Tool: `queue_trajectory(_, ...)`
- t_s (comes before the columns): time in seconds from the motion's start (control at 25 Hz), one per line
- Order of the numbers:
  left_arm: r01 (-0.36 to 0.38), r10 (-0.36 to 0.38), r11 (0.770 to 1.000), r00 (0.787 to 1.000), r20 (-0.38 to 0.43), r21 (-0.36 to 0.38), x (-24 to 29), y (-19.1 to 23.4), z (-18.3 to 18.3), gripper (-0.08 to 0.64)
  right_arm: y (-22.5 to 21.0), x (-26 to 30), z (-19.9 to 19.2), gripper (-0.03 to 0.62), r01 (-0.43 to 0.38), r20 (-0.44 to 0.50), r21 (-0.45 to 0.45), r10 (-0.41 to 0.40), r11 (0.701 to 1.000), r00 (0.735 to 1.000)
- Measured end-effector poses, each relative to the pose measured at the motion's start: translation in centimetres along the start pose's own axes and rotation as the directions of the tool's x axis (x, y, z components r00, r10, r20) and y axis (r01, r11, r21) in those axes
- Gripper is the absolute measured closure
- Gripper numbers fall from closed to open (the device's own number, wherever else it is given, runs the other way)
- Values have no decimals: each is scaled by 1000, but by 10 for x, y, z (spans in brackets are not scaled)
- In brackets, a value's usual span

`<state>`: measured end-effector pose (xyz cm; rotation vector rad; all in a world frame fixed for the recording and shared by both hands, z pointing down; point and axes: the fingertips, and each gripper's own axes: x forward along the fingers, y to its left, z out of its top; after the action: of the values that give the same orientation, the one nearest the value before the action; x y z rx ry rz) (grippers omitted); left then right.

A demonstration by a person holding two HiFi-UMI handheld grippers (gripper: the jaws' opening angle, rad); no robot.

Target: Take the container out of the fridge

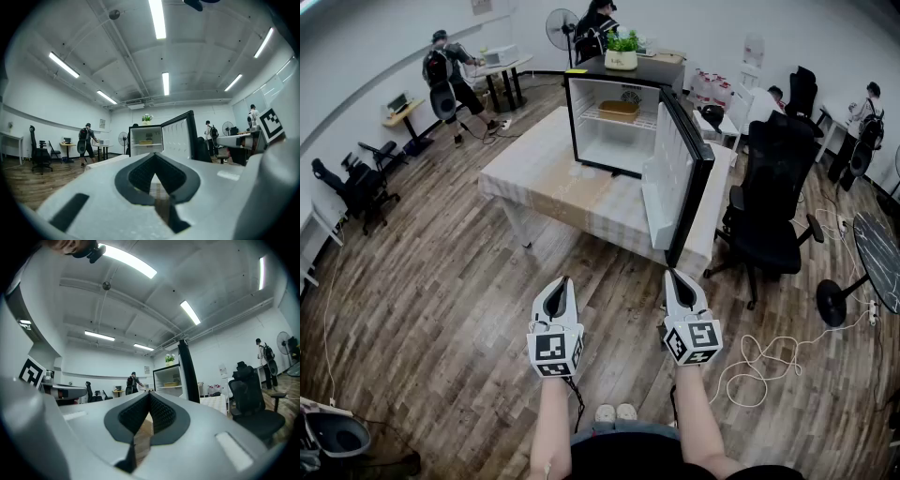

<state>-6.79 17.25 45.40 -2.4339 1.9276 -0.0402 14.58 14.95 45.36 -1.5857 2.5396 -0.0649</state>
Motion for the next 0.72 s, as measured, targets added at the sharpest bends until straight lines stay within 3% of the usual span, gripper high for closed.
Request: queue_trajectory(0.72,7,-7,1000,1000,-18,-11,-1,4,-12,552,10,4,-7,584,-11,-1,1,11,1000,1000)
